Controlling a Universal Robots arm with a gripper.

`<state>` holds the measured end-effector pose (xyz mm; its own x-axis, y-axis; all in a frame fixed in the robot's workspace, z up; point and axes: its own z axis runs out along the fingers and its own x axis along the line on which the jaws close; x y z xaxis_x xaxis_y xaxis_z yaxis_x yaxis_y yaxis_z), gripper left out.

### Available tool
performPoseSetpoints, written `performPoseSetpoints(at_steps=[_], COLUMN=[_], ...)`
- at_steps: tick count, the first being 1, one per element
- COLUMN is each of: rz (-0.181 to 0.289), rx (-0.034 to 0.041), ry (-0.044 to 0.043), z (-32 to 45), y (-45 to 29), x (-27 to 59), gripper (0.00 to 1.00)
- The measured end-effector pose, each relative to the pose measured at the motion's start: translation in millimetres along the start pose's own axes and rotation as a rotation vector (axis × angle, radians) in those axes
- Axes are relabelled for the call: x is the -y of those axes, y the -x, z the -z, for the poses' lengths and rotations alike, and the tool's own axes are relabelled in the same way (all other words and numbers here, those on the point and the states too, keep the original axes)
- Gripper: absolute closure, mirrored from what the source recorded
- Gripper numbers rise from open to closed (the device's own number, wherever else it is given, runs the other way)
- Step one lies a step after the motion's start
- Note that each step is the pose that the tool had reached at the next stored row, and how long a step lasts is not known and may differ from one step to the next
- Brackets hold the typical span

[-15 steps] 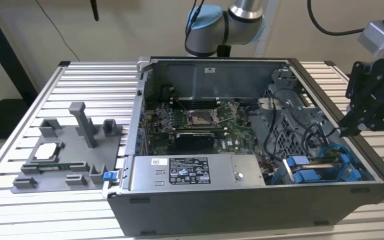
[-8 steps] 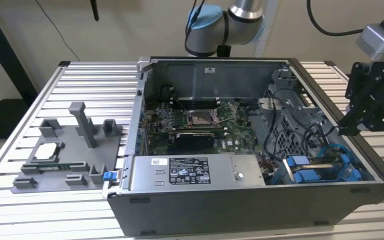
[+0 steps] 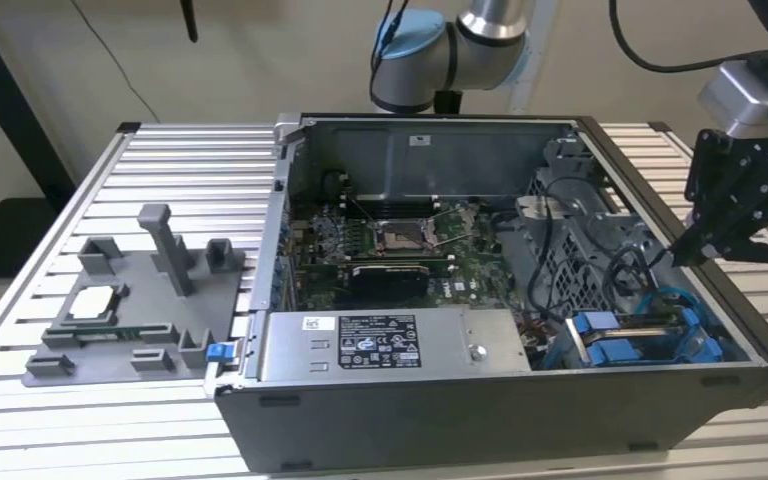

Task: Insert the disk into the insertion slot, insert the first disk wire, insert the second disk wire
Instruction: 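Insert the second disk wire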

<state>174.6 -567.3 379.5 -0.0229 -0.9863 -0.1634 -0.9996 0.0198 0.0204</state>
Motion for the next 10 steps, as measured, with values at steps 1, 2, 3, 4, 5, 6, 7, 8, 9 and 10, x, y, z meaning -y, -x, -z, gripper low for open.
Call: performPoseSetpoints(at_steps=[1, 2, 3, 4, 5, 6, 7, 8, 9, 10], rz=[0.001, 0.001, 0.002, 0.003, 0.003, 0.003, 0.003, 0.003, 0.003, 0.003], rx=[0.002, 0.0033, 0.0044, 0.0048, 0.005, 0.005, 0.005, 0.0051, 0.0053, 0.0054], ry=[-0.0036, -0.0071, -0.0116, -0.0163, -0.0187, -0.0188, -0.0189, -0.0189, -0.019, -0.019], z=[-0.9, -1.8, -2.9, -3.3, -3.4, -3.4, -3.4, -3.4, -3.5, -3.5], y=[-1.0, -1.8, -2.3, -2.4, -2.5, -2.5, -2.5, -2.5, -2.5, -2.5], x=[-0.2, -0.4, -0.7, -1.2, -1.5, -1.5, -1.5, -1.6, -1.6, -1.6], gripper=[1.0, 1.0, 1.0, 1.0, 1.0, 1.0, 1.0, 1.0, 1.0, 1.0])
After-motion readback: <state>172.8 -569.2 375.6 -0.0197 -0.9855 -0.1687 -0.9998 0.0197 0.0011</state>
